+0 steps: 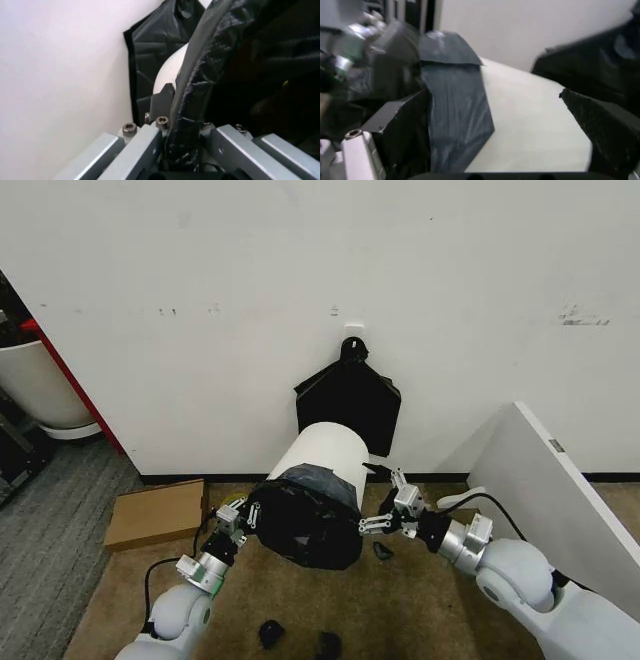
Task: Place the garbage bag over the trash bin.
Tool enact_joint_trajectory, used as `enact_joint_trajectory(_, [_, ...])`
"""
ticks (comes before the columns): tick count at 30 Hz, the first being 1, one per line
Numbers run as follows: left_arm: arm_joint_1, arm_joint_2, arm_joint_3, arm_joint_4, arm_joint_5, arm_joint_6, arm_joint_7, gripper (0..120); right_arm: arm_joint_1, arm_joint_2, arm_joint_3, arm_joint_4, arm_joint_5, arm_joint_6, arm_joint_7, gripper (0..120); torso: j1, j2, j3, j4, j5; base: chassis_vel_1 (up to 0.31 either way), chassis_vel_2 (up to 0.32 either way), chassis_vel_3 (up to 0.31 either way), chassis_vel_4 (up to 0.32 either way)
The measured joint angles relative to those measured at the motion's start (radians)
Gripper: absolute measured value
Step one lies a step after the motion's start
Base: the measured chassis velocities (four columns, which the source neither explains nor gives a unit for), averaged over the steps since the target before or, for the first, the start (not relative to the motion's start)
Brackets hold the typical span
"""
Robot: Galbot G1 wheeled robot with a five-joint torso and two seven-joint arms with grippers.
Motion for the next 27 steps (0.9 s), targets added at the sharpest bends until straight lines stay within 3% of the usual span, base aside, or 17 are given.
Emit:
enact_joint_trajectory(18, [-0.016,-0.003,0.006,0.012,0.019,-0.009,0.042,0,0.08,0.035,-0.024,-0.087,-0.064,0.002,0.081,100,0.0,0.0,0.0,0.0002,0.0001,0.0,0.0,0.0,0.0])
enact_joint_trajectory(27, [-0.014,-0.001,0.003,0.021,0.015,0.013,-0.035,0,0.092,0.086,0.007,-0.156,-0.026,0.193,-0.057,100,0.0,0.0,0.0,0.0001,0.0,0.0,0.0,0.0,0.0])
